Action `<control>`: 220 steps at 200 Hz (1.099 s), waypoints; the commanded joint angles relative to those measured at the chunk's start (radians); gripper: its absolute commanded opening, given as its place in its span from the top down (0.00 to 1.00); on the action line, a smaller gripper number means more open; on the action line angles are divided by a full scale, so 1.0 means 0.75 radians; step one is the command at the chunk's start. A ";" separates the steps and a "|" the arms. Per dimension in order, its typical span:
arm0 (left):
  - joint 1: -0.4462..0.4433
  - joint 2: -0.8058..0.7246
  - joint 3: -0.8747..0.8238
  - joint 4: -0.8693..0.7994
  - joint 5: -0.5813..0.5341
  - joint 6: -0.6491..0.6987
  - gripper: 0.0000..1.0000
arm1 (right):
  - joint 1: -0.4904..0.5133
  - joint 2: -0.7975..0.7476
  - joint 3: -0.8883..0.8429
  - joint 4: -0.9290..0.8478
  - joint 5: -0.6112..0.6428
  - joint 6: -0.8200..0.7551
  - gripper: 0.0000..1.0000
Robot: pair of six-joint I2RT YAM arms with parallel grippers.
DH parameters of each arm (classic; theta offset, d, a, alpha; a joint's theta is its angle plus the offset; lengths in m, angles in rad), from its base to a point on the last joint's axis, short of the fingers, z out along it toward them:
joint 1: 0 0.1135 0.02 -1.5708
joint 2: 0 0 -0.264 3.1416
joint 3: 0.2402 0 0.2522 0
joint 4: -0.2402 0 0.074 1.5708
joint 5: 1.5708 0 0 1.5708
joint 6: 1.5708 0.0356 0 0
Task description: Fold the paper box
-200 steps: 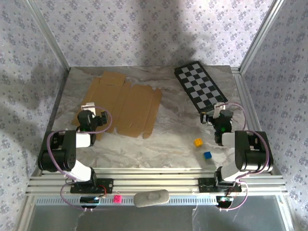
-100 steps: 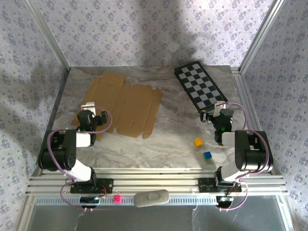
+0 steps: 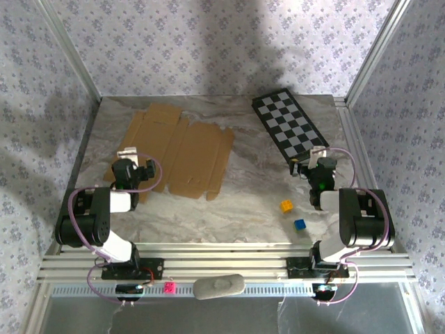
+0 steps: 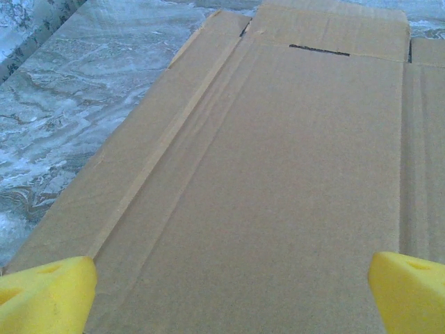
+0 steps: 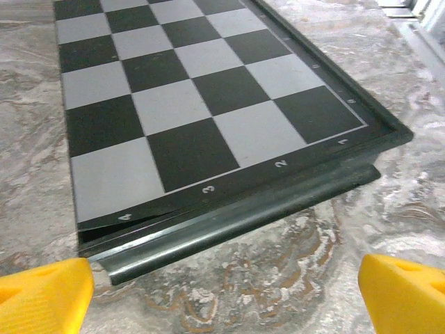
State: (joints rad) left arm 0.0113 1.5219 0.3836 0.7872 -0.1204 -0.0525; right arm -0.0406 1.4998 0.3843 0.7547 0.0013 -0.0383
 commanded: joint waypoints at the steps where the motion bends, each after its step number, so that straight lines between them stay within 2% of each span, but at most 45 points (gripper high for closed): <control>1: -0.002 -0.125 0.001 0.007 -0.046 -0.007 0.00 | 0.053 -0.109 0.003 -0.013 0.203 0.020 0.00; 20: -0.053 -0.308 0.073 -0.233 -0.148 0.015 0.00 | 0.139 -0.314 0.031 -0.176 0.396 -0.005 0.00; 28: -0.066 -0.371 0.109 -0.293 -0.172 -0.029 0.00 | 0.176 -0.419 0.049 -0.201 0.470 0.005 0.00; 38: -0.082 -0.433 0.186 -0.402 -0.223 -0.130 0.00 | 0.226 -0.551 0.143 -0.351 0.548 0.024 0.00; 47: -0.095 -0.455 0.329 -0.633 -0.361 -0.316 0.00 | 0.268 -0.625 0.296 -0.549 0.621 0.080 0.00; 56: -0.085 -0.424 0.564 -1.068 -0.482 -0.614 0.00 | 0.291 -0.647 0.503 -0.902 0.676 0.278 0.00; 68: -0.030 -0.317 0.885 -1.717 -0.465 -0.968 0.00 | 0.232 -0.590 0.780 -1.415 0.592 0.636 0.00; 74: 0.002 -0.255 0.953 -1.818 -0.393 -1.035 0.00 | 0.190 -0.540 0.890 -1.705 0.568 0.891 0.00; 78: 0.037 -0.219 0.974 -1.810 -0.251 -1.013 0.00 | 0.169 -0.504 0.956 -1.901 0.539 1.071 0.00; 82: 0.082 -0.184 0.981 -1.771 -0.114 -0.999 0.00 | 0.138 -0.471 0.988 -1.989 0.439 1.116 0.01; 88: 0.122 -0.135 0.997 -1.749 0.059 -1.018 0.03 | 0.066 -0.432 0.987 -1.941 0.218 1.035 0.00; 92: 0.131 -0.105 1.016 -1.763 0.108 -1.038 0.04 | 0.038 -0.410 0.975 -1.890 0.041 0.977 0.00; 97: 0.130 -0.063 1.045 -1.792 0.150 -1.052 0.05 | 0.041 -0.386 0.975 -1.869 -0.047 0.942 0.02; 114: 0.115 0.066 1.159 -1.912 0.266 -1.019 0.19 | 0.282 -0.340 1.063 -1.977 0.153 0.858 0.06; 129: 0.082 0.139 1.219 -2.026 0.282 -0.972 0.21 | 0.492 -0.312 1.115 -1.983 0.223 0.781 0.08; 141: 0.063 0.177 1.233 -2.078 0.285 -0.942 0.21 | 0.600 -0.290 1.100 -1.951 0.167 0.773 0.10; 169: 0.021 0.234 1.227 -2.127 0.324 -0.880 0.21 | 0.705 -0.228 1.033 -1.857 -0.019 0.799 0.17; 190: -0.008 0.315 1.231 -2.127 0.374 -0.845 0.25 | 0.760 -0.160 1.066 -1.885 -0.014 0.804 0.18; 220: -0.066 0.436 1.204 -2.056 0.467 -0.892 0.34 | 0.778 -0.114 1.125 -1.887 -0.033 0.798 0.18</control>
State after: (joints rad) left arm -0.0040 1.7752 1.2812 -0.7502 0.1432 -0.7120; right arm 0.5350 1.3941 1.1790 -0.6308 0.0097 0.5472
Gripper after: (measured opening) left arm 0.698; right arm 0.818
